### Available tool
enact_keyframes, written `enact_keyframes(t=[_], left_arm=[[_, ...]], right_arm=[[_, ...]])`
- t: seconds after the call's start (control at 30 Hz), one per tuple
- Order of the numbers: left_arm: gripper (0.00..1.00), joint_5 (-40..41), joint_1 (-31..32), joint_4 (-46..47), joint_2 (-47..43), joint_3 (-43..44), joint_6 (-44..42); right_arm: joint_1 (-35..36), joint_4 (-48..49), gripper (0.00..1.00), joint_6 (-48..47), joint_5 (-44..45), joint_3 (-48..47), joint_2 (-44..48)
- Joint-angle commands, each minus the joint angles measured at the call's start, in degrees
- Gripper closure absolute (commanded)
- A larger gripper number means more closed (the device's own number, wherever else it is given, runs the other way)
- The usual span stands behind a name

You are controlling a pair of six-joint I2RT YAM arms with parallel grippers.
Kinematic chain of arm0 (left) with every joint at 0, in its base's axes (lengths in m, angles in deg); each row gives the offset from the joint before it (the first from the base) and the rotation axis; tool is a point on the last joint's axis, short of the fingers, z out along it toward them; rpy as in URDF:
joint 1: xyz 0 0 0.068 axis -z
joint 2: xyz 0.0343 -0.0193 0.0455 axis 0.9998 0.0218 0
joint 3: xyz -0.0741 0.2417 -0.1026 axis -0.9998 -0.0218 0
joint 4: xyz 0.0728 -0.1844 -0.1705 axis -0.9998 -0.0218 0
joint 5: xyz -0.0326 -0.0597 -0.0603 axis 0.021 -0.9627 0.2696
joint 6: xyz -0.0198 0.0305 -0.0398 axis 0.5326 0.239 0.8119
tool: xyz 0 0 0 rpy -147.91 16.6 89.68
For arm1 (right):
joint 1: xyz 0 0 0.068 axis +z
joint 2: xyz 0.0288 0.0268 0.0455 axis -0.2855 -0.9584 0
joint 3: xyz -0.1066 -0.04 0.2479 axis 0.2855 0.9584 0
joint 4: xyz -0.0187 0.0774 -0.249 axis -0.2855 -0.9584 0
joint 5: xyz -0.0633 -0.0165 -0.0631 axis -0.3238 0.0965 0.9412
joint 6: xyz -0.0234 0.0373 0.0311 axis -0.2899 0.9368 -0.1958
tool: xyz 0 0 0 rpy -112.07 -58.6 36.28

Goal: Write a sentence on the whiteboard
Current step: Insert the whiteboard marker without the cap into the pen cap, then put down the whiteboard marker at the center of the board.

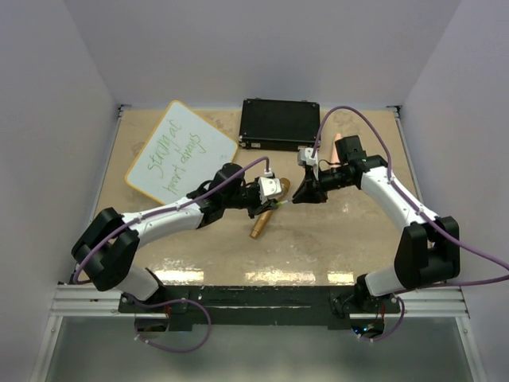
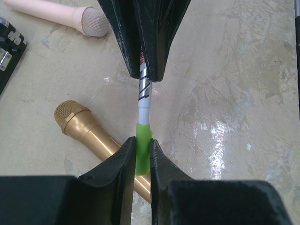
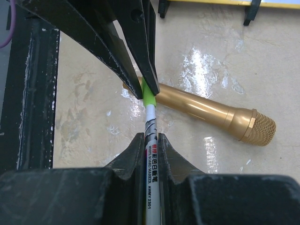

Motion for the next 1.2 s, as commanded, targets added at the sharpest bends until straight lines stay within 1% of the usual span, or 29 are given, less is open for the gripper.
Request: enact_keyframes(t=[0.0, 0.07, 0.17, 0.2, 0.27, 0.3, 0.4, 0.6, 0.77, 0.83, 0.97, 1.0, 1.07, 1.1, 1.13, 1.17], left_arm=[[1.0, -4.02, 0.2, 3.54, 0.48, 4.95, -0.96], [1.0, -4.55, 0.38, 5.38, 1.54, 6.09, 0.18], [1.0, -4.56, 0.38, 10.91, 1.89, 5.92, 3.17], [1.0, -4.73, 0.46, 14.4, 1.89, 5.66, 4.13], [1.0, -5.0, 0.38, 18.37, 1.72, 4.26, 7.12], [1.0, -5.34, 0.46, 22.75, 1.63, 3.64, 8.17], [1.0, -6.49, 0.38, 29.71, 1.89, 1.7, 11.96], [1.0, -7.02, 1.69, 32.89, 3.38, 4.33, 12.93], [1.0, -7.02, 2.92, 32.02, 5.32, 9.96, 12.41], [1.0, -7.19, 3.01, 30.79, 5.85, 11.54, 11.79], [1.0, -5.44, 2.93, 26.14, 3.31, 10.93, 8.46], [1.0, -3.96, 2.84, 22.82, 1.56, 10.5, 7.4], [1.0, -2.63, 2.05, 19.38, -0.56, 8.65, 5.11], [0.96, -1.32, 1.53, 16.75, -3.09, 6.73, 4.67], [0.83, -0.7, 0.3, 15.51, -4.51, 5.41, 4.58], [0.76, -0.17, -0.49, 14.28, -6.0, 4.18, 4.67]], right_arm=[[0.52, -1.42, 1.0, 0.34, -0.92, 0.34, -0.89], [0.7, -1.42, 1.0, 0.42, -1.27, 0.34, -1.15], [0.78, -1.34, 1.0, 0.34, -1.89, 0.42, -1.59], [0.79, -1.42, 1.0, 0.42, -2.06, 0.42, -1.77], [0.79, -1.42, 1.0, 0.42, -2.68, 0.34, -2.3], [0.7, -1.51, 1.0, 0.51, -2.94, 0.25, -2.82], [0.7, -2.04, 1.0, -0.1, -3.64, 0.07, -3.79], [1.14, -3.09, 1.0, -0.9, -4.35, -0.02, -5.02], [1.49, -2.66, 1.0, -0.28, -4.35, 0.07, -5.55], [1.4, -1.34, 1.0, 1.2, -3.04, 0.16, -5.38], [1.05, 2.0, 1.0, 4.29, -1.1, 1.39, -3.71], [1.05, 2.09, 1.0, 4.29, -1.01, 1.39, -3.44], [0.87, 1.74, 1.0, 3.94, -1.1, 1.22, -3.35], [0.87, 1.48, 1.0, 3.76, -1.1, 1.22, -3.27], [0.79, 1.22, 1.0, 3.33, -1.18, 1.13, -3.18], [0.79, 1.04, 1.0, 3.06, -1.27, 0.95, -3.09]])
